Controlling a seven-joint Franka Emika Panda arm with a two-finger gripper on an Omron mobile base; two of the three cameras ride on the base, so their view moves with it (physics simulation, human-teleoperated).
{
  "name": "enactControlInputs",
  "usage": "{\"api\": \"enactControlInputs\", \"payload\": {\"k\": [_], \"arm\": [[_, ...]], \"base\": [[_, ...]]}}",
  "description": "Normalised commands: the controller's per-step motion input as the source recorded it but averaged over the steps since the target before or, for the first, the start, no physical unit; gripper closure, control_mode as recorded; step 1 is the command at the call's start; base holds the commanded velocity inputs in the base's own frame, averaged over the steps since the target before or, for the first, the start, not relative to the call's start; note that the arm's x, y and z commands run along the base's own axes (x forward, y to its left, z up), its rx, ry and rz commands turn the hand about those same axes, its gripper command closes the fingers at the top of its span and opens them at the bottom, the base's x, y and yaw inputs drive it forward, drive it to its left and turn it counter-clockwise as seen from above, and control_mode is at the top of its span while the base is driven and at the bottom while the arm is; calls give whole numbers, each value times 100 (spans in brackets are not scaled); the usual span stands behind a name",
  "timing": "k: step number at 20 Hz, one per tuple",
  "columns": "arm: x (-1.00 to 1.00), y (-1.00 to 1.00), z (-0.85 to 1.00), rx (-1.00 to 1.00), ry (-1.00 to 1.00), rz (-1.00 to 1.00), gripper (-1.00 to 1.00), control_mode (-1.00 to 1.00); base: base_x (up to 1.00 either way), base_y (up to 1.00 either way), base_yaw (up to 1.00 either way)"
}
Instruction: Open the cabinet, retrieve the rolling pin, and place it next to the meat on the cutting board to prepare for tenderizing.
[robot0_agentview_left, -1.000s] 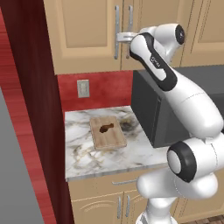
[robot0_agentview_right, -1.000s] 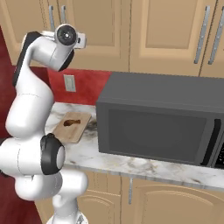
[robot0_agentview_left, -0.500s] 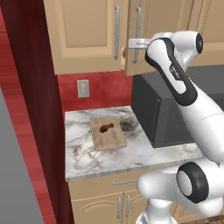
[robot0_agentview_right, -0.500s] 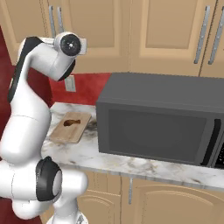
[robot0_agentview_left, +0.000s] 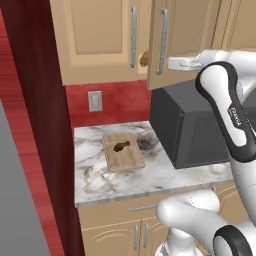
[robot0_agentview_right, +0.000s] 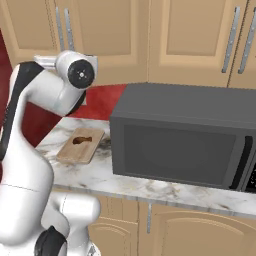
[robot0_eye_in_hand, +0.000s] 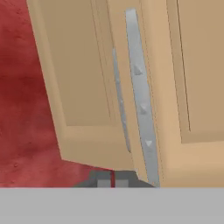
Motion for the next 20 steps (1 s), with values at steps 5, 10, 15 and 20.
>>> {"api": "enactControlInputs", "payload": {"k": [5,10,15,20], "arm": [[-94,-31,0,3,-1,7,100,-100],[-27,-4,-1,0,2,0,-100,-100],[-18,14,-3,-2,-2,4,-100,-100],[-62,33,7,-19,-14,6,-100,-100]], "base": [[0,0,0],[0,0,0],[0,0,0],[0,0,0]]}}
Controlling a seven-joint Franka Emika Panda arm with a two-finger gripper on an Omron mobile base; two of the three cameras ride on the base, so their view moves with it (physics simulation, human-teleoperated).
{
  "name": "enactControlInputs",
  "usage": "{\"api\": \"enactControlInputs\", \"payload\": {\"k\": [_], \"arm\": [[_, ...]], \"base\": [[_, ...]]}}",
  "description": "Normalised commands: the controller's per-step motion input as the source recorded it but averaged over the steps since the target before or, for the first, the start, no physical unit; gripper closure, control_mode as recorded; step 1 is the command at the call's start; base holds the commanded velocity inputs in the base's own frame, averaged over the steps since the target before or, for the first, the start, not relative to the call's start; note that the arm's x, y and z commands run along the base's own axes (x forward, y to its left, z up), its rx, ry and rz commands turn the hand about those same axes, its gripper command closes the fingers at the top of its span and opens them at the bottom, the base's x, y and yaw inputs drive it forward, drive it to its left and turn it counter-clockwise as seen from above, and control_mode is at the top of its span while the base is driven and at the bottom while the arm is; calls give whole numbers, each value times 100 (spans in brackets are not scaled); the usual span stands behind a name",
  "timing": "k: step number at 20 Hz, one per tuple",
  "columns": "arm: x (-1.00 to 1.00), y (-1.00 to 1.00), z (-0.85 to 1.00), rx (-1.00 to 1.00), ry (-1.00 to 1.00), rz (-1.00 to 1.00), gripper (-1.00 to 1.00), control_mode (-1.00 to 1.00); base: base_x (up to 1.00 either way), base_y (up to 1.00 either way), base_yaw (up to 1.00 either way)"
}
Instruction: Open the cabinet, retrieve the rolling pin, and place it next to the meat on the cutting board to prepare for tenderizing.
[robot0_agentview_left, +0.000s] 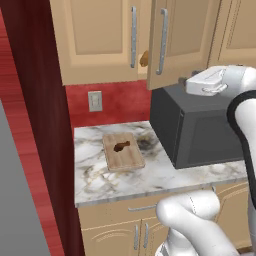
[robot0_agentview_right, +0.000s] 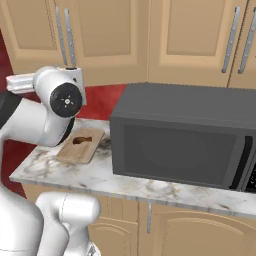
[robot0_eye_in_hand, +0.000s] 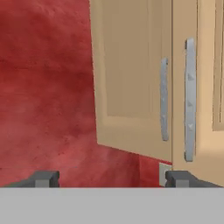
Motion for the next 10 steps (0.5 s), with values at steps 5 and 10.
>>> {"api": "enactControlInputs", "payload": {"k": [5,10], "arm": [[-42,45,20,-28,-4,2,-100,-100],[1,31,21,-32,2,-1,-100,-100]], "base": [[0,0,0],[0,0,0]]}}
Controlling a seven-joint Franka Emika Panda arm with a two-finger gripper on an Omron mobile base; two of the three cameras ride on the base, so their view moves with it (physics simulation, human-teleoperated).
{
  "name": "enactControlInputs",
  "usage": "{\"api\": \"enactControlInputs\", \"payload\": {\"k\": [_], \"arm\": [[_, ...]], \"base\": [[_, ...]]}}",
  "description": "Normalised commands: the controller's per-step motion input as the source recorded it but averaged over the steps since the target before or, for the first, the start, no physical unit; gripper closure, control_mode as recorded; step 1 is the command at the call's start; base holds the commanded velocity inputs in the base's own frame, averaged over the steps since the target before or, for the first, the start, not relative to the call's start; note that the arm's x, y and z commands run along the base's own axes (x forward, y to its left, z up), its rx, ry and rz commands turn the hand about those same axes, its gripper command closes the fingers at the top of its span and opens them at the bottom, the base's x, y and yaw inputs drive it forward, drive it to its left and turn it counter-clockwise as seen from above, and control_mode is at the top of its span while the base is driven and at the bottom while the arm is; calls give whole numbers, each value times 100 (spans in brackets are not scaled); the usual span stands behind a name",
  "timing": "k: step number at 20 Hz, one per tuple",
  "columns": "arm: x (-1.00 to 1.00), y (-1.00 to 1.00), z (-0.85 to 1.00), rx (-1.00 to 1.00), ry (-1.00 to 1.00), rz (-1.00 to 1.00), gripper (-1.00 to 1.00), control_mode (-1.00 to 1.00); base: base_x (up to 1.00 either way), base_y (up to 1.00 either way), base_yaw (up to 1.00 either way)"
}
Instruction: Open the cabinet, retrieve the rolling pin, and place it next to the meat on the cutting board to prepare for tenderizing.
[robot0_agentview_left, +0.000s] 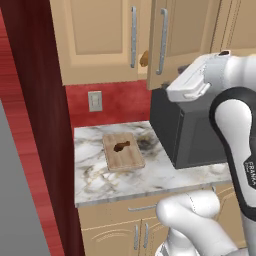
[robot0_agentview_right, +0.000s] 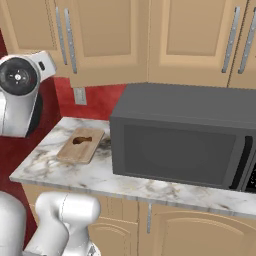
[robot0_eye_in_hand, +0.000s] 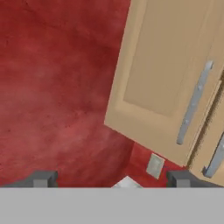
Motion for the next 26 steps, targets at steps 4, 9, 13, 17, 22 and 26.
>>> {"api": "enactControlInputs", "payload": {"k": [4,9,13,17,22,26], "arm": [[0,13,6,-36,0,-9,-100,-100],[3,8,-8,-34,-1,-11,-100,-100],[2,16,-31,-41,-12,-7,-100,-100],[10,7,-37,-40,-16,-4,-100,-100],[5,0,-20,-21,-5,0,-100,-100],[27,0,-4,-7,2,0,-100,-100]], "base": [[0,0,0],[0,0,0],[0,0,0],[0,0,0],[0,0,0],[0,0,0]]}}
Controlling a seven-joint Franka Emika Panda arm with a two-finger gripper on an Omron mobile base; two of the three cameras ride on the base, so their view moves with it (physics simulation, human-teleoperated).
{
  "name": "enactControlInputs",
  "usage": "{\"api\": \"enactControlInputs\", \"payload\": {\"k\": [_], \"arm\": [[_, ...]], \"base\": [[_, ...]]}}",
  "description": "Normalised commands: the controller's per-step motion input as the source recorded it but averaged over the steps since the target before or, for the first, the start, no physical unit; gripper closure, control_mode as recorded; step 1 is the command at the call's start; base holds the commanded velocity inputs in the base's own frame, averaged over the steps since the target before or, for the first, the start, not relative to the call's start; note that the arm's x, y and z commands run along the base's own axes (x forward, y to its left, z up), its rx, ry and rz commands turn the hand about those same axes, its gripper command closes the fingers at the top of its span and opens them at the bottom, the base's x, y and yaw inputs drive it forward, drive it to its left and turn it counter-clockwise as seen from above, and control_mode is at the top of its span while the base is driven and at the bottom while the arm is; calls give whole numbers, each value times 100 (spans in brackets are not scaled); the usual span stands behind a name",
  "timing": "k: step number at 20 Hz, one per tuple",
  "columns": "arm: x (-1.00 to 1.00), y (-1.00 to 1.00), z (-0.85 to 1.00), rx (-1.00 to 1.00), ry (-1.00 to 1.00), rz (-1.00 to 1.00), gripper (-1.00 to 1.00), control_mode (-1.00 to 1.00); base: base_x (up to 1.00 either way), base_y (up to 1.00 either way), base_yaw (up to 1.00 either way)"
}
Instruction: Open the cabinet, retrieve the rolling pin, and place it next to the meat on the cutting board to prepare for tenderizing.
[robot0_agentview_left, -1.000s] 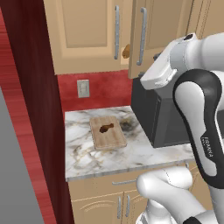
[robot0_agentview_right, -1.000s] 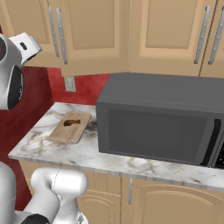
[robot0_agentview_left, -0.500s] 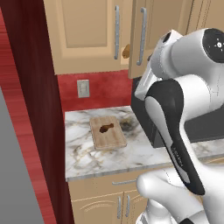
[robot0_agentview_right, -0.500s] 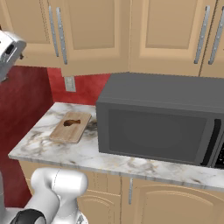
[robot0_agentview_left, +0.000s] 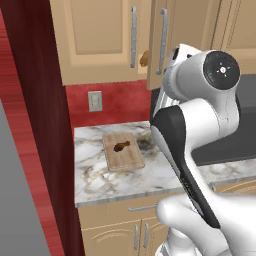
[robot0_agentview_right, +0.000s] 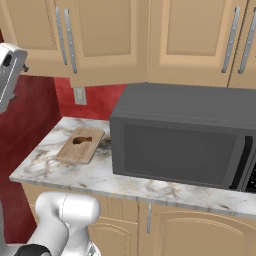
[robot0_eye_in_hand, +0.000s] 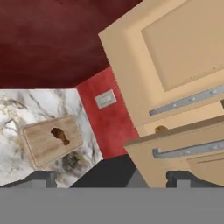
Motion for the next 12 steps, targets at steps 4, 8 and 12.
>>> {"api": "enactControlInputs", "payload": {"k": [4,8,12], "arm": [[59,0,-12,-13,1,-1,-100,-100],[47,0,-16,-22,0,-5,-100,-100],[45,0,-16,-24,-2,-7,-100,-100]], "base": [[0,0,0],[0,0,0],[0,0,0]]}}
